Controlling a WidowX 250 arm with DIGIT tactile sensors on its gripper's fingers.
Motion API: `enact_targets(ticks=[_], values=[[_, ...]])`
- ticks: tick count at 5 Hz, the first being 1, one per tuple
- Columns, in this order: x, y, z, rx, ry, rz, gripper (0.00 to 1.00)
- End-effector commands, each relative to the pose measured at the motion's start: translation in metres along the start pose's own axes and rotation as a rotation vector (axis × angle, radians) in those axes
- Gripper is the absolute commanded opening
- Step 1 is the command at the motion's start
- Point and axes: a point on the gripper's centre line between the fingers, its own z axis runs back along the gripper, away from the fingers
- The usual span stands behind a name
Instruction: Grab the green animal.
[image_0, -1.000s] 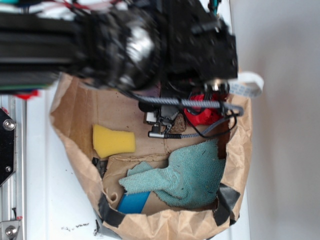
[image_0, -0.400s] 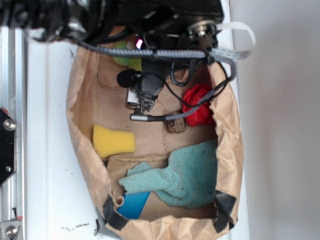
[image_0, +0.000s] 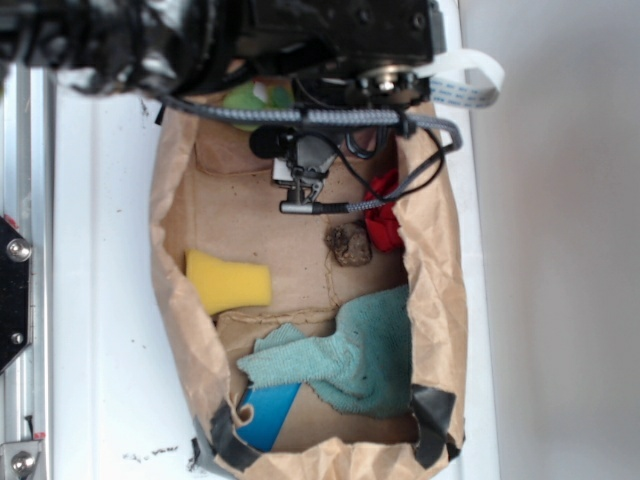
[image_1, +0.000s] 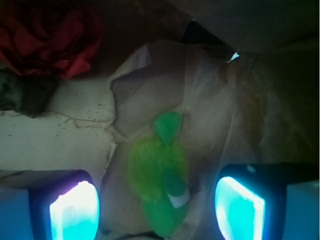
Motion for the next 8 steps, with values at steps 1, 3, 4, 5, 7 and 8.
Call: enact_targets(ticks=[1,3,4,5,7,8], values=[[-0.001,0.007,-0.014,0.034,0.048,0.001,1.00],[-0.004,-0.001,-0.031,0.054,0.078,-0.024,1.00],[-0.025,-0.010,-0.039,0.050,0.070,-0.041,1.00],[-0.009,-0.015,-0.044,0.014,0.049,-0.044,1.00],[0.003,-0.017,-0.049,-0.005,0.049,-0.019,0.00],[0.004,-0.016,-0.044,-0.016,0.044,-0.017,0.00]])
